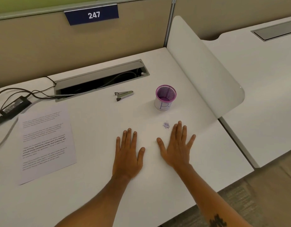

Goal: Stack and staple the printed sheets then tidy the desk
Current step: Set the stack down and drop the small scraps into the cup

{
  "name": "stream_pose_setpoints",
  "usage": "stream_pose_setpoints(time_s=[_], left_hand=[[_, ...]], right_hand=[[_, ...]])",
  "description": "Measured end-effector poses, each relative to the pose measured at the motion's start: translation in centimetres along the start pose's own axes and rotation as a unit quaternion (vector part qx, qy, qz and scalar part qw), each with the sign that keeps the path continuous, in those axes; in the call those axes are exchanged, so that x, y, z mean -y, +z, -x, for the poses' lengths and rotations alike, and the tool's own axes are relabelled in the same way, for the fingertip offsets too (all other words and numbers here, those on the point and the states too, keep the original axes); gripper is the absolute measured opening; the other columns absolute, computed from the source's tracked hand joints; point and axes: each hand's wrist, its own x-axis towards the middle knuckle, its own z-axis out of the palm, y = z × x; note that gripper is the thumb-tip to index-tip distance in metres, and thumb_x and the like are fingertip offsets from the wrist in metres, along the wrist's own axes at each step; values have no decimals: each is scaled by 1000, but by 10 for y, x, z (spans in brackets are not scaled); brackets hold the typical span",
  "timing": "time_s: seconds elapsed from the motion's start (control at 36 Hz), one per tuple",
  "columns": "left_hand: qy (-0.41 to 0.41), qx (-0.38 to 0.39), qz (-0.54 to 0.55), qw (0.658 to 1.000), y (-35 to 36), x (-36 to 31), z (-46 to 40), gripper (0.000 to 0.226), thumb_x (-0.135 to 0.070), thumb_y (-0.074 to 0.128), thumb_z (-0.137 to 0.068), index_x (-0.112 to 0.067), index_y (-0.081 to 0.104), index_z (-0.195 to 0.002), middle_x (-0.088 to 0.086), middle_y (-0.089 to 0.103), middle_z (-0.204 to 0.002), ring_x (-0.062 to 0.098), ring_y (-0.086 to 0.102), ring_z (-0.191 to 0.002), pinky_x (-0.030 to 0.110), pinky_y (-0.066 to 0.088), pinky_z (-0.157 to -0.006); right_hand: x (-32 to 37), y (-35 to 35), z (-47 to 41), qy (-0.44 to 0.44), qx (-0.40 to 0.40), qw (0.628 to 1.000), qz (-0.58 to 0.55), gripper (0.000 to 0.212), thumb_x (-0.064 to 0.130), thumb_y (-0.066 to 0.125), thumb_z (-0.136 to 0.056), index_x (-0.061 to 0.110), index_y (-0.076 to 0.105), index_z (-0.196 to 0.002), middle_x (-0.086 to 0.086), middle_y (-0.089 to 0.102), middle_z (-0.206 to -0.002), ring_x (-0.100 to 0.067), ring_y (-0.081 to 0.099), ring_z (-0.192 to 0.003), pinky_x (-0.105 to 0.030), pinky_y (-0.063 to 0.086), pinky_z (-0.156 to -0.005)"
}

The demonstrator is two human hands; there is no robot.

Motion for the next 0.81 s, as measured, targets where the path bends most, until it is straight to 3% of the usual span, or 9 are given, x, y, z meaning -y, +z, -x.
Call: stream_pose_setpoints(time_s=[0.19,0.25,0.33,0.42,0.56,0.69,0.81], left_hand=[[-2,6,-1,1000,0,0,0,73,-53,26,-108,-19,11,-170,5,1,-180,21,-5,-167,54,10,-135],[-3,7,4,1000,0,1,0,72,-52,26,-108,-19,11,-171,4,1,-180,20,-6,-167,54,10,-135],[-3,8,15,1000,-1,0,0,71,-52,24,-108,-20,11,-170,3,2,-180,20,-6,-167,54,10,-135],[-4,8,17,1000,-2,0,-1,71,-52,23,-108,-20,12,-170,4,2,-180,20,-5,-167,54,10,-135],[-6,10,15,1000,-2,0,0,71,-52,24,-109,-21,9,-171,3,1,-180,21,-4,-167,53,9,-135],[-7,10,11,1000,-2,0,-1,71,-52,24,-109,-21,8,-171,3,0,-180,20,-5,-167,52,8,-136],[-9,9,11,1000,-2,-1,-1,70,-52,25,-109,-22,8,-171,3,1,-180,20,-5,-167,52,8,-136]], right_hand=[[20,1,-19,18,10,1000,-10,95,72,23,-100,7,4,-166,-8,-5,-176,-34,-1,-162,-70,-2,-124],[19,-2,-25,18,4,999,-42,89,64,32,-102,6,6,-165,-9,1,-175,-34,2,-162,-66,-2,-126],[9,-12,-35,-24,-26,992,-123,75,37,58,-100,7,27,-161,-14,23,-170,-36,22,-156,-57,18,-128],[-5,-21,-46,-96,-8,983,-154,62,16,65,-96,12,44,-155,-12,39,-162,-33,36,-148,-48,35,-122],[-17,-28,-60,-208,25,974,-91,45,5,61,-101,14,60,-146,-8,54,-151,-28,46,-142,-36,47,-111],[-27,-33,-70,-274,23,960,-41,52,-8,63,-95,14,63,-142,-8,61,-138,-28,57,-127,-37,60,-88],[-28,-41,-76,-302,12,953,-25,40,-10,68,-90,2,70,-129,-14,69,-118,-33,65,-104,-40,61,-77]])
